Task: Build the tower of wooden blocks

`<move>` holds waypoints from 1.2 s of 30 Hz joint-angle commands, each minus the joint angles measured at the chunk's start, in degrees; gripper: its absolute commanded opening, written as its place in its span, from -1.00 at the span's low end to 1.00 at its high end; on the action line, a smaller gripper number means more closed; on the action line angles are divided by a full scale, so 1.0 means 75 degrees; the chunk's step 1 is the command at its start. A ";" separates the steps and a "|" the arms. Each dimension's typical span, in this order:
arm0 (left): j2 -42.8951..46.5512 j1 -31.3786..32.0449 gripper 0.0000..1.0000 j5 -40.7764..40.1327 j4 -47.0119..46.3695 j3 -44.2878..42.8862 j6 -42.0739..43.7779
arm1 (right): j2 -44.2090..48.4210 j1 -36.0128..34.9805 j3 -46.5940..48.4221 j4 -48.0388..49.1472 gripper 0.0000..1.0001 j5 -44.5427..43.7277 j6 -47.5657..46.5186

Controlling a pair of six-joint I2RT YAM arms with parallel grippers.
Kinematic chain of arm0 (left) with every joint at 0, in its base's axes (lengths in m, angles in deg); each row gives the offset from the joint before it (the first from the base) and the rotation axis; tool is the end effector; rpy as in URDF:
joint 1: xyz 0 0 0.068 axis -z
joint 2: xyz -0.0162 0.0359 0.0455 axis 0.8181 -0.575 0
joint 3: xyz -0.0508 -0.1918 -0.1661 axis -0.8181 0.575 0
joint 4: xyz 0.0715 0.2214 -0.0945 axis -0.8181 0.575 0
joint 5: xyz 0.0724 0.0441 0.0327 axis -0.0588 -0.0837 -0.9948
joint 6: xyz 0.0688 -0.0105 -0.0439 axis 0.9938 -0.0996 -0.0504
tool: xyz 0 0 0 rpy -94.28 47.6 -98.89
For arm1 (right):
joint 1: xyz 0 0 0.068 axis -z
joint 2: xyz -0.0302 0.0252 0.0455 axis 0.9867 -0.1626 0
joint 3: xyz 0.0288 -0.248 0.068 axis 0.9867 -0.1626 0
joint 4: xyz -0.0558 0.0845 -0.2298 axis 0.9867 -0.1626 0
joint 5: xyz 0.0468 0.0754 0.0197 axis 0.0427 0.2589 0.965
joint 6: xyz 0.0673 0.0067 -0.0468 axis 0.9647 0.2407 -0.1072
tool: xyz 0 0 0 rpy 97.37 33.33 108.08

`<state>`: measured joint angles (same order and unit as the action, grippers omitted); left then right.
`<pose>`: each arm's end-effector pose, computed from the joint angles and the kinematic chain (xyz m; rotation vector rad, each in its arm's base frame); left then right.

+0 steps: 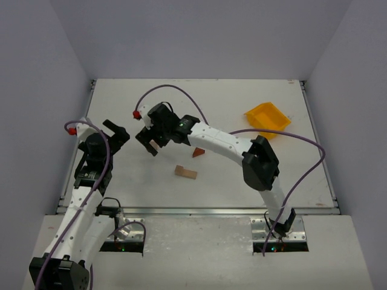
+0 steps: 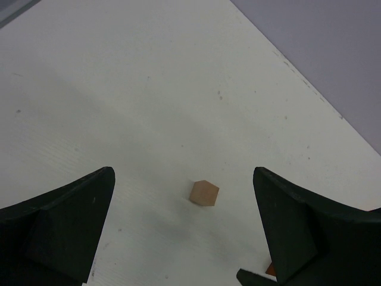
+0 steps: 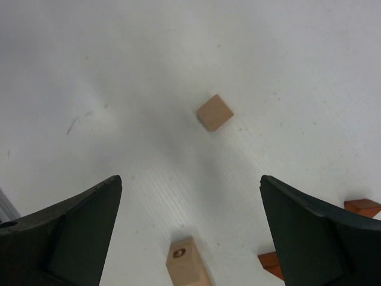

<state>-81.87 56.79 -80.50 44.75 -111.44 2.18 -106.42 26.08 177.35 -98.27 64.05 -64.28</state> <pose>0.2018 0.0180 0.2510 -0.7632 1.7577 -0.0954 0.2927 0.4074 0.2212 -0.9557 2.1643 0.4926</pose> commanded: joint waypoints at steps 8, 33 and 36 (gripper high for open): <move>-0.0169 0.0017 1.00 -0.0755 0.0546 -0.0546 -0.0707 | -0.1608 -0.0308 0.1491 -0.0114 0.97 -0.3272 0.3709; 0.0007 0.0017 1.00 -0.0351 0.0340 -0.0397 -0.0522 | -0.3141 -0.0471 0.2314 0.0820 0.49 -0.4011 0.4092; -0.0012 0.0017 1.00 -0.0298 0.0325 -0.0398 -0.0507 | -0.3095 -0.0471 0.2084 0.1064 0.35 -0.3999 0.4118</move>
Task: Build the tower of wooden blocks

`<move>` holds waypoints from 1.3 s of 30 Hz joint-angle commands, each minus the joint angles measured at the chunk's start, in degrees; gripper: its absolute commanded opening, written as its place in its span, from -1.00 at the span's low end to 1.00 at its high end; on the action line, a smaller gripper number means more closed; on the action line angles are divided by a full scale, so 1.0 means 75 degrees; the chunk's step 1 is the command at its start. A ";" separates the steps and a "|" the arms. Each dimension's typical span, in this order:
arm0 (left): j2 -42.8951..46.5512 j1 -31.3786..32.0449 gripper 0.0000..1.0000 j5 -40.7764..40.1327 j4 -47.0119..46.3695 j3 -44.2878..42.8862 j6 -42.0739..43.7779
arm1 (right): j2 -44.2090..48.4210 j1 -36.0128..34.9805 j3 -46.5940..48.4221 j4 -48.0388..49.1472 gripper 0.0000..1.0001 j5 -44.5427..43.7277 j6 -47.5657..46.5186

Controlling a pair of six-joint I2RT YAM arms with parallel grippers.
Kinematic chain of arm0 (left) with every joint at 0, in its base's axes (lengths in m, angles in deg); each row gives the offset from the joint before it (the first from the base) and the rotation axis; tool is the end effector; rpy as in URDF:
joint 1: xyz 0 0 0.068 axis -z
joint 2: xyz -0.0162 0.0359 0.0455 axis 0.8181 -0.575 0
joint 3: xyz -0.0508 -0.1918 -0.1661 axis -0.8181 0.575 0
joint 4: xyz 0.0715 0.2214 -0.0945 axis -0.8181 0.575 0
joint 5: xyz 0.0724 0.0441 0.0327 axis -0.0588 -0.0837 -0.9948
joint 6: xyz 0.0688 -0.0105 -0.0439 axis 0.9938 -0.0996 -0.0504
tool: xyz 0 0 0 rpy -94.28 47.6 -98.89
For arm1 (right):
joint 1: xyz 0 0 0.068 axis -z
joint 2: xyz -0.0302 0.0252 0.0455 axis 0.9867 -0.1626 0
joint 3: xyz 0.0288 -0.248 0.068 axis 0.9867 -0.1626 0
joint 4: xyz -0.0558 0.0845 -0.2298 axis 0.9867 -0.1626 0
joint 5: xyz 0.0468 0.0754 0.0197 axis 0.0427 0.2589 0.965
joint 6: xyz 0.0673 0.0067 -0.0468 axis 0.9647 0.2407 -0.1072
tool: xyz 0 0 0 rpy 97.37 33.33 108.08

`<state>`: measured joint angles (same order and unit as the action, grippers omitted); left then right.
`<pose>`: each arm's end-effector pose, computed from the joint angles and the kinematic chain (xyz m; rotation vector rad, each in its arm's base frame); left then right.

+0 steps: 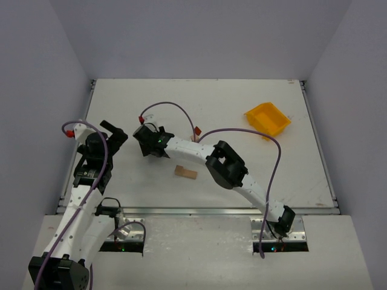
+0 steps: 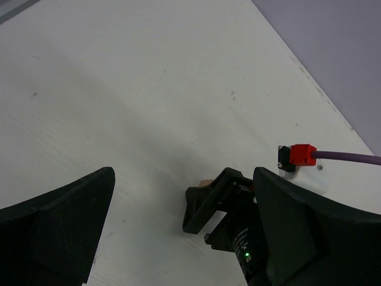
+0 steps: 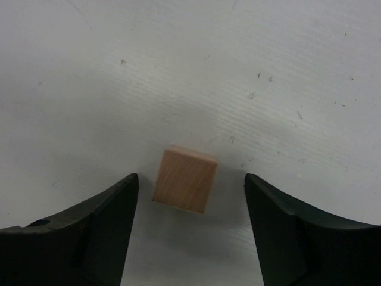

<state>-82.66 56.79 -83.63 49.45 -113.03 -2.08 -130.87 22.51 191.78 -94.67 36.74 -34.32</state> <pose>0.1986 0.0217 0.2487 -0.8676 1.7683 -0.0638 0.3226 0.4529 0.1008 -0.2196 2.2898 0.2226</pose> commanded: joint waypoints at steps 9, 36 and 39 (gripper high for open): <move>0.0065 0.0017 1.00 0.0202 -0.0384 -0.0151 0.0094 | 0.0174 -0.0007 0.0128 0.0764 0.19 -0.0521 0.0105; -0.0254 0.0029 1.00 0.3789 -0.1837 -0.0182 0.0957 | 0.3908 0.0090 -0.4206 0.4202 -0.64 0.1802 -0.3628; -0.0558 0.0073 1.00 0.4429 -0.2159 -0.0147 0.0973 | 0.4935 0.0196 -0.5386 0.4449 -0.65 0.2115 -0.4033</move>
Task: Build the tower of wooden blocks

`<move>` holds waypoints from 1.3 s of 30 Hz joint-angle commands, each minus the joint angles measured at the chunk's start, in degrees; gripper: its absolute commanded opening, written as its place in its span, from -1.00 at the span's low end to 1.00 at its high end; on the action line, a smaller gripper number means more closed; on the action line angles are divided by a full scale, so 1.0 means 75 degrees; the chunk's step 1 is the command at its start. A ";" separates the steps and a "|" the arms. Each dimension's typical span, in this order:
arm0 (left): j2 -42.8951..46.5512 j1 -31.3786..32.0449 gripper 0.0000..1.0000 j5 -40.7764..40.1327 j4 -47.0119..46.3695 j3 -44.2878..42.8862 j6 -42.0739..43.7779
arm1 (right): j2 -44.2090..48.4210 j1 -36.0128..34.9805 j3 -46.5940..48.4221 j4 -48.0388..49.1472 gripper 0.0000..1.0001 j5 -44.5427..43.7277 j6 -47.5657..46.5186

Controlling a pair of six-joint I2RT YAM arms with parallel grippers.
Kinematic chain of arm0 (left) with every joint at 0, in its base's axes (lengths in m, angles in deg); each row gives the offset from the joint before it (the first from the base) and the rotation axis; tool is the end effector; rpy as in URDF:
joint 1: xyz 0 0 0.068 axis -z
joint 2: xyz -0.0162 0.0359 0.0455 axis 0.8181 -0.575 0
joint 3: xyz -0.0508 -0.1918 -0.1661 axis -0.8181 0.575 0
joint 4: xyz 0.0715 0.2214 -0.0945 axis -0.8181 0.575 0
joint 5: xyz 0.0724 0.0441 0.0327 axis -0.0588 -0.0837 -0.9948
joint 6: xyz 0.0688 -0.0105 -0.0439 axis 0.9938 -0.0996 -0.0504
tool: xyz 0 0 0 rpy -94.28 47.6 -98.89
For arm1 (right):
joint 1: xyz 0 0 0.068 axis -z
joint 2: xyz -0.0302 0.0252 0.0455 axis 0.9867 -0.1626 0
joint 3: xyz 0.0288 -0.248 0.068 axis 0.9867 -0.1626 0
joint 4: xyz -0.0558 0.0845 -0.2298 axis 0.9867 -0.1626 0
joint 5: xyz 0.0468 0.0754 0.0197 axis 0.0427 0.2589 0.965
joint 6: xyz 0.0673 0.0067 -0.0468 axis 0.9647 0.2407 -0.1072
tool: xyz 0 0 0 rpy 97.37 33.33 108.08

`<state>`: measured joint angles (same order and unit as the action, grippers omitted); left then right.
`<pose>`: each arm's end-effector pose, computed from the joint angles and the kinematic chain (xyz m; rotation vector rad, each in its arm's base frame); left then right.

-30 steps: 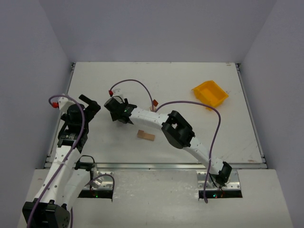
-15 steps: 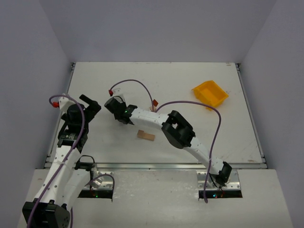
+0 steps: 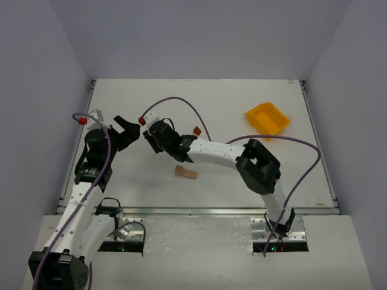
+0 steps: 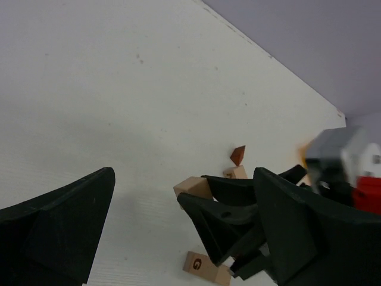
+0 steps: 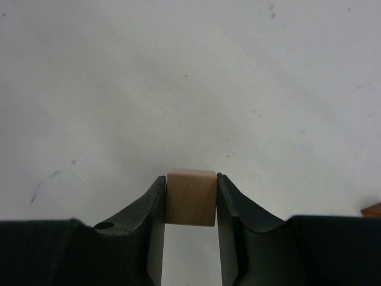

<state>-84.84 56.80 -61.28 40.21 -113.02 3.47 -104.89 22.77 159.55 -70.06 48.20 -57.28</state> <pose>0.2169 -0.0061 0.2608 -0.5313 1.8285 -0.4117 0.2843 0.4120 0.1833 -0.6268 2.0106 0.4290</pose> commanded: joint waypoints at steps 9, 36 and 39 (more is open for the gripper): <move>-0.1213 0.1402 1.00 0.0639 -0.1028 -0.0301 0.0414 | 0.4324 0.0274 -0.4250 0.0925 -0.64 0.1721 -0.2229; -0.1122 0.1446 1.00 -0.0294 -0.0887 -0.0090 0.0618 | 0.3951 0.1270 -0.5336 0.0965 -0.62 0.4538 -0.2861; -0.1160 0.1446 1.00 -0.0341 -0.0887 -0.0090 0.0616 | 0.3841 0.1270 -0.5269 0.0992 -0.62 0.4675 -0.2826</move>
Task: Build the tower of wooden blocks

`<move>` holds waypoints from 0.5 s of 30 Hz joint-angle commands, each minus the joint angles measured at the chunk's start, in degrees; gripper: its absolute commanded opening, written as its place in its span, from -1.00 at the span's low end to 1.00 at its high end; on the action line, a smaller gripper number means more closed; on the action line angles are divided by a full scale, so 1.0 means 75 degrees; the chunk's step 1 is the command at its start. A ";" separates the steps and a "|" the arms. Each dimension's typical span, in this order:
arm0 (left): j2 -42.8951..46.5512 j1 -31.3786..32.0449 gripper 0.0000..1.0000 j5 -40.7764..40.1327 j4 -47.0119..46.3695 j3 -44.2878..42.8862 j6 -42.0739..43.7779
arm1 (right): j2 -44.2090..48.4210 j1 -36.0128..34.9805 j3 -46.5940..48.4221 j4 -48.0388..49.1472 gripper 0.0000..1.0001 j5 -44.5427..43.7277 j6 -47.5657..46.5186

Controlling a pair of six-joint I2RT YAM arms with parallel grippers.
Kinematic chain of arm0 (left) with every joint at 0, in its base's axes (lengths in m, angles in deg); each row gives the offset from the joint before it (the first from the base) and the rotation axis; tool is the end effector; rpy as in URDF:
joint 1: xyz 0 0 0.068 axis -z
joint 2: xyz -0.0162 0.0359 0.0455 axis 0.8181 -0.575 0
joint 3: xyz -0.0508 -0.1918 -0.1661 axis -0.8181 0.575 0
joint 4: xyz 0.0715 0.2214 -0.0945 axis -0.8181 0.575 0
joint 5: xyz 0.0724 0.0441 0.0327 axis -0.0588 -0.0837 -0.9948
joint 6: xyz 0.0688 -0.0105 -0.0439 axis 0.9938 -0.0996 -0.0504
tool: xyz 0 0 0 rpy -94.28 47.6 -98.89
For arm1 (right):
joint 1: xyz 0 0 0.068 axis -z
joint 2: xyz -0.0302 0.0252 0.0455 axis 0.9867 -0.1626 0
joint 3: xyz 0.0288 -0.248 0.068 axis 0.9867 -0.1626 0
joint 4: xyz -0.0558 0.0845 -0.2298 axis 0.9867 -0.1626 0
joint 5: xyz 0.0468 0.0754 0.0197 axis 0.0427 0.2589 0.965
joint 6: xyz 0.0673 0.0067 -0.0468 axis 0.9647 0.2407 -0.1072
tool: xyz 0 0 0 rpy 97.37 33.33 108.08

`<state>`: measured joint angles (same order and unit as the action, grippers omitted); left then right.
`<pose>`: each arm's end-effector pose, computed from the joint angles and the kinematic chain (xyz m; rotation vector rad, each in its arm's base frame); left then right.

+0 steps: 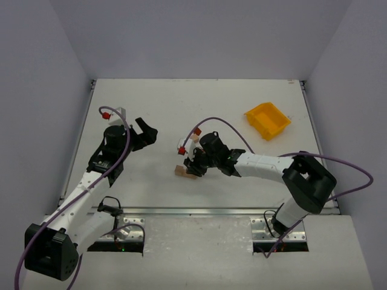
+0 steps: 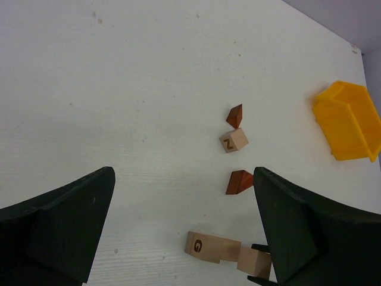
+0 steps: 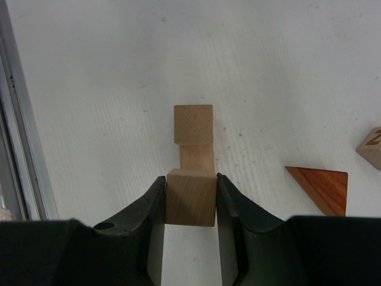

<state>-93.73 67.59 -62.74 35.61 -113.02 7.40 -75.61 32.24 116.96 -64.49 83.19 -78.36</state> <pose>0.2369 -0.0503 0.2393 -0.3211 1.9586 -0.4472 0.2133 0.2724 0.1512 -1.2341 1.9447 0.7123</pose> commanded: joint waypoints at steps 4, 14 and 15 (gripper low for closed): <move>-0.0007 0.0007 1.00 -0.0192 -0.0240 -0.0102 0.0095 | -0.0287 0.0008 0.0504 0.0235 -0.61 0.0035 0.0019; 0.0006 0.0006 1.00 -0.0276 -0.0190 -0.0109 0.0081 | -0.0469 -0.0003 0.0469 0.0272 -0.60 0.0069 0.0068; 0.0006 -0.0002 1.00 -0.0284 -0.0183 -0.0094 0.0074 | -0.0477 -0.0003 0.0462 0.0279 -0.60 0.0114 0.0076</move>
<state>-93.84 67.59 -64.14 35.66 -113.02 7.40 -79.18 32.24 118.80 -64.45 83.02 -78.12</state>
